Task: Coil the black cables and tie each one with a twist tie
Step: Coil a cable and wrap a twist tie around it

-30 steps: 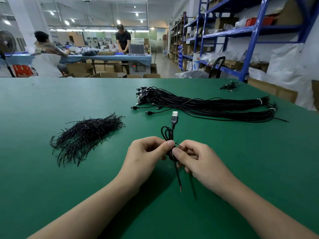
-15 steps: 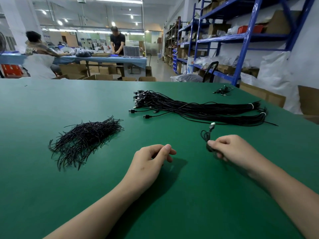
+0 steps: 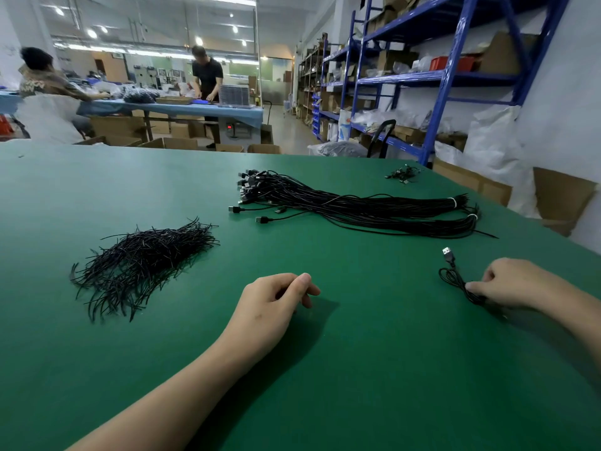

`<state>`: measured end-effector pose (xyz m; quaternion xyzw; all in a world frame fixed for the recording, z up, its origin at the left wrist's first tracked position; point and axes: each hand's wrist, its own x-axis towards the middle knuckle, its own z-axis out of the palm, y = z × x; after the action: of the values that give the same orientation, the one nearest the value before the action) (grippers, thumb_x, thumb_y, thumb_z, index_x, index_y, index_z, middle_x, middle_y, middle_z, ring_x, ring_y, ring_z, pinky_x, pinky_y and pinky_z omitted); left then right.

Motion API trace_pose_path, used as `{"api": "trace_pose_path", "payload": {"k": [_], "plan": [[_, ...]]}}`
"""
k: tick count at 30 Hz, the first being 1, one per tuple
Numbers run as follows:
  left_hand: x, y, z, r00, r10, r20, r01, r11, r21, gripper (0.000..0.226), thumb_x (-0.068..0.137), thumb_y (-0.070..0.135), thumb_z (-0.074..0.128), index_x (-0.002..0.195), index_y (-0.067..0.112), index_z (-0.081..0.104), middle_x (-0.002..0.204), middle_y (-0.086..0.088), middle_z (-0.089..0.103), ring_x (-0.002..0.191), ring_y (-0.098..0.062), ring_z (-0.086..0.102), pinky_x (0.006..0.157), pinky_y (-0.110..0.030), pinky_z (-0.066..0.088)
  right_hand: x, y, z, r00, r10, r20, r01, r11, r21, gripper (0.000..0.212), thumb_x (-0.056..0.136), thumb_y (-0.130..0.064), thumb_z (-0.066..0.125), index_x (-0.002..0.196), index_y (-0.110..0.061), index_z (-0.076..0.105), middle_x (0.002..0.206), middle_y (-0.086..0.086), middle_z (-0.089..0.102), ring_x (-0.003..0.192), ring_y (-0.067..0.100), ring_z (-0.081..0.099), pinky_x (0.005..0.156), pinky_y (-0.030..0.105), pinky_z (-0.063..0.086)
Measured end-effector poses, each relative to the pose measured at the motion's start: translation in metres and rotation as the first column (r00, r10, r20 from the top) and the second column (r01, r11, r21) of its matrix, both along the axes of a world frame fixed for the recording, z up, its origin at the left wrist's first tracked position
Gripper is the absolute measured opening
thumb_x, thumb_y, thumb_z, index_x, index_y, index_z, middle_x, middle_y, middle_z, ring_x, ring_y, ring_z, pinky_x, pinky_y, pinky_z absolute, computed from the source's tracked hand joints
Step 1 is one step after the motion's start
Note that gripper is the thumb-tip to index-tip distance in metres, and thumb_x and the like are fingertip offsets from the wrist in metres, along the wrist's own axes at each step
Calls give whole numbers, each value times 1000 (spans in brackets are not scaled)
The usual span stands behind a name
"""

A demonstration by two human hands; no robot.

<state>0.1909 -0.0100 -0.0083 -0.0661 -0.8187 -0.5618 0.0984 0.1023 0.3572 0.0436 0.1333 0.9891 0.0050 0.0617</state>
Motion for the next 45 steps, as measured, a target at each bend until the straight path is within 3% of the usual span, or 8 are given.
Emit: {"api": "trace_pose_path", "payload": {"k": [4, 11, 16, 25, 31, 36, 40, 45], "plan": [[0, 0, -1, 1000, -6, -10, 6, 999, -32, 32, 103, 42, 50, 86, 33, 75, 85, 11, 72, 78, -33, 59, 75, -44, 49, 13, -26, 5, 938, 169, -302, -120, 977, 174, 31, 94, -49, 59, 100, -19, 58, 102, 2, 58, 94, 23, 58, 77, 38, 54], [-18, -2, 1, 996, 74, -40, -79, 984, -158, 18, 100, 36, 58, 108, 31, 74, 100, 17, 70, 93, 2, 61, 76, -6, 41, 0, -132, -25, 814, 421, -401, -505, 853, -130, 50, 102, -46, 49, 143, -19, 46, 146, -1, 44, 137, 20, 40, 111, 38, 36], [-67, -23, 14, 998, 62, -34, -71, 892, -447, 27, 103, 31, 54, 126, 23, 65, 123, 2, 57, 105, -10, 57, 89, -18, 38, -35, -166, -50, 819, 339, -462, -491, 831, -260, 55, 105, -42, 43, 153, -15, 37, 158, 1, 35, 148, 18, 28, 120, 36, 25], [-193, -10, 13, 980, 194, -45, -156, 608, -779, 54, 104, 27, 46, 155, 17, 33, 164, -7, 28, 151, -30, 23, 120, -47, 25, -72, -154, -64, 824, 347, -447, -430, 897, -97, 66, 103, -55, 35, 161, -28, 18, 170, 2, 4, 156, 18, -1, 126, 44, 5], [-221, 1, 3, 953, 232, -194, -289, 513, -808, 37, 102, 38, 51, 133, 19, 55, 129, -6, 63, 126, -30, 53, 100, -43, 36, -139, -128, -56, 955, 47, -294, -132, 953, -274, 86, 91, -76, 42, 159, -43, 1, 167, 3, -23, 155, 25, -16, 120, 64, 4], [-222, 0, 8, 983, 176, -59, -171, 731, -661, 22, 104, 28, 47, 102, 24, 68, 101, -6, 68, 88, -31, 61, 70, -32, 42, -187, -130, -53, 971, 5, -238, -77, 952, -295, 91, 81, -92, 27, 157, -49, 0, 166, 3, -24, 154, 26, -18, 115, 73, -1], [-204, -18, 26, 994, 109, 30, -68, 787, -613, 30, 102, 24, 49, 79, 31, 66, 66, 5, 58, 58, -19, 50, 55, -29, 38, -209, -130, -53, 982, 6, -189, -57, 962, -268, 85, 81, -92, 14, 156, -52, 5, 168, 3, -18, 154, 27, -16, 113, 75, -3], [-167, -54, 46, 994, 20, 107, 62, 702, -709, 27, 103, 31, 51, 88, 30, 73, 80, -2, 70, 69, -23, 61, 65, -28, 50, -228, -127, -56, 984, 27, -178, -70, 967, -243, 81, 82, -90, 9, 155, -54, 10, 169, 3, -11, 155, 28, -15, 112, 76, -5]]}}
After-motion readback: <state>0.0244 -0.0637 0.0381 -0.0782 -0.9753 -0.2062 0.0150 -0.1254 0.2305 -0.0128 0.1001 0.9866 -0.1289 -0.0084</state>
